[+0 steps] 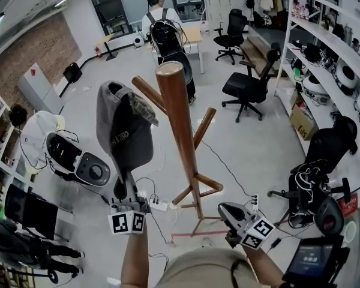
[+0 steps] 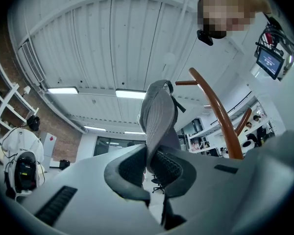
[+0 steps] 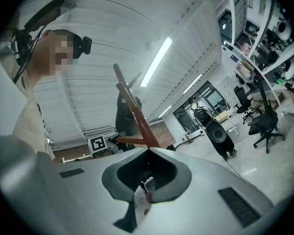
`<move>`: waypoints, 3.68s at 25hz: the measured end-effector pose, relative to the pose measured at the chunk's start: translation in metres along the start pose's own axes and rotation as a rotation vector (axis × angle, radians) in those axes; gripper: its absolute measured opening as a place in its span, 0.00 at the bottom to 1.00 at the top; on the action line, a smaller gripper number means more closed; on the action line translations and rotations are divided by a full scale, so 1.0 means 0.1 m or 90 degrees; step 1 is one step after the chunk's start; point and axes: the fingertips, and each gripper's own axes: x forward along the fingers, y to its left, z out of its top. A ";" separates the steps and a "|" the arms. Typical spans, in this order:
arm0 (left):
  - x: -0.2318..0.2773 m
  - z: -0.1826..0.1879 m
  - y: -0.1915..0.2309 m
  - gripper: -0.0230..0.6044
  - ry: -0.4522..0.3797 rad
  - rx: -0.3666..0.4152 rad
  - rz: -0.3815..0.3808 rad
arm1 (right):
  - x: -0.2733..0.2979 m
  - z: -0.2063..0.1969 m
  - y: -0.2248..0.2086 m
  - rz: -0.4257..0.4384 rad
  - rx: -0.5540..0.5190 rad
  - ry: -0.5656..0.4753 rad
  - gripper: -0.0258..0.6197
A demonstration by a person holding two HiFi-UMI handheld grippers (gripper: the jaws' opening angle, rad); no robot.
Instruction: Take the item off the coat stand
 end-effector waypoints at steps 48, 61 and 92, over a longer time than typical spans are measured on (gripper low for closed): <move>-0.60 -0.43 0.31 0.09 0.099 -0.059 -0.045 | 0.51 -0.04 0.15 0.001 -0.014 -0.004 0.06; -0.59 -0.52 0.44 0.09 0.123 -0.106 -0.122 | 0.71 0.00 0.38 -0.041 -0.028 -0.039 0.06; -0.75 -0.71 0.26 0.09 0.169 -0.150 -0.248 | 0.72 0.02 0.79 -0.134 -0.078 -0.064 0.06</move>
